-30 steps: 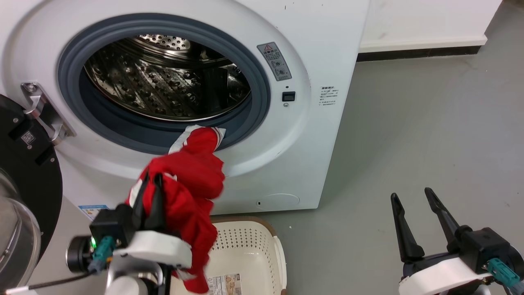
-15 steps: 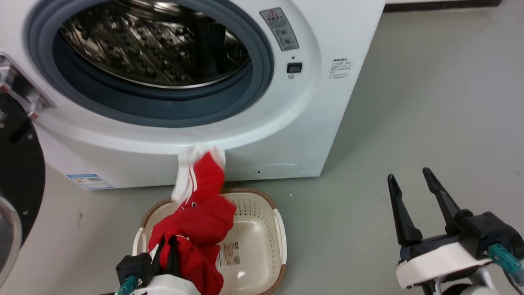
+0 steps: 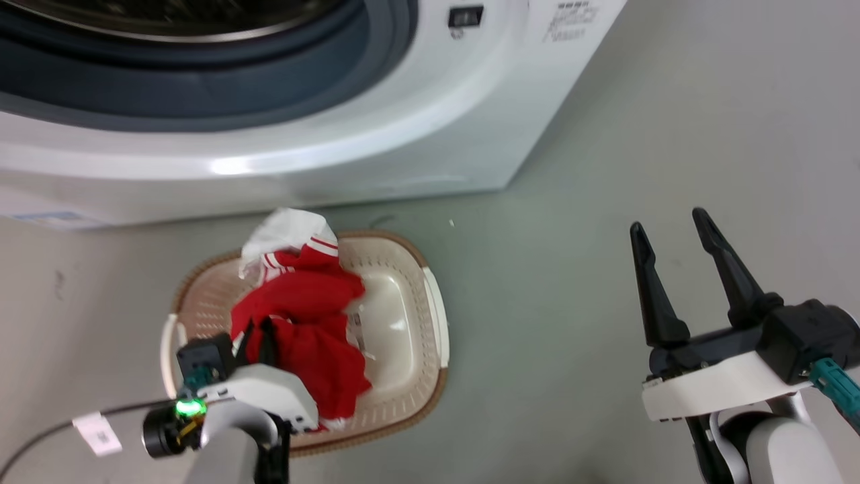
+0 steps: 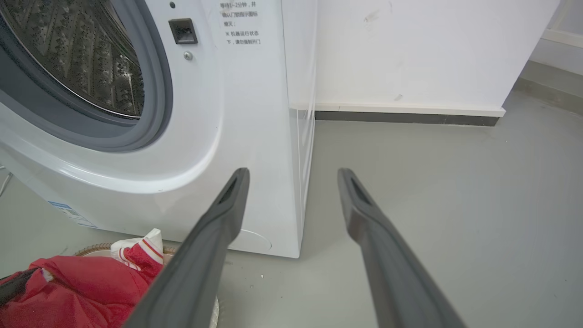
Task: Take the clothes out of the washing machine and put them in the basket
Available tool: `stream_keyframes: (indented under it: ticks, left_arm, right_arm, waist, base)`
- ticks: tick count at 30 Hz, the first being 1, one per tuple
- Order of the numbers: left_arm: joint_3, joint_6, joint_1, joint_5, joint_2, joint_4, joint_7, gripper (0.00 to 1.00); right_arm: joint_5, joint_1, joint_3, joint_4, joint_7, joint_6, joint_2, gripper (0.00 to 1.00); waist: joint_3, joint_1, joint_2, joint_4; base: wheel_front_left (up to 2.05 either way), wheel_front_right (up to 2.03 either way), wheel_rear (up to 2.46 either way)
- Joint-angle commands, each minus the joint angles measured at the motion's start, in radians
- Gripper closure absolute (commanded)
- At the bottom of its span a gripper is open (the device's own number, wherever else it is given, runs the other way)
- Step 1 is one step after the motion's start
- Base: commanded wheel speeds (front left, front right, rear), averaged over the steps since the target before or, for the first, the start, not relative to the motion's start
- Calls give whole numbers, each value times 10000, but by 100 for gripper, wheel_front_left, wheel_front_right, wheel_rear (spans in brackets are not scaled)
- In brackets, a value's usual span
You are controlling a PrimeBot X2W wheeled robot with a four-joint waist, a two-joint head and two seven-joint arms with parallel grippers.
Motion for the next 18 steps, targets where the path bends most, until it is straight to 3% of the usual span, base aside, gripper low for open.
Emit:
stream_keyframes:
  ticks: [1, 11, 18]
  left_arm:
    - [113, -44, -442, 128, 163, 299, -67, 100]
    - [1140, -35, -2380, 312, 582, 2347, -51, 100]
    - [1677, 77, -2908, 510, 776, 2896, -52, 100]
  right_arm:
    - [3, -281, 73, -26, -77, -7, 22, 0]
    - [92, -1108, 526, 153, -373, -8, 19, 0]
    - [220, -1491, 699, 376, -648, -8, 22, 0]
  waist:
    - [970, -2, 0, -414]
    - [2870, -2, 0, -1001]
    - [3563, -2, 0, -1240]
  base:
    - [0, 0, 0]
    - [0, 0, 0]
    - [0, 0, 0]
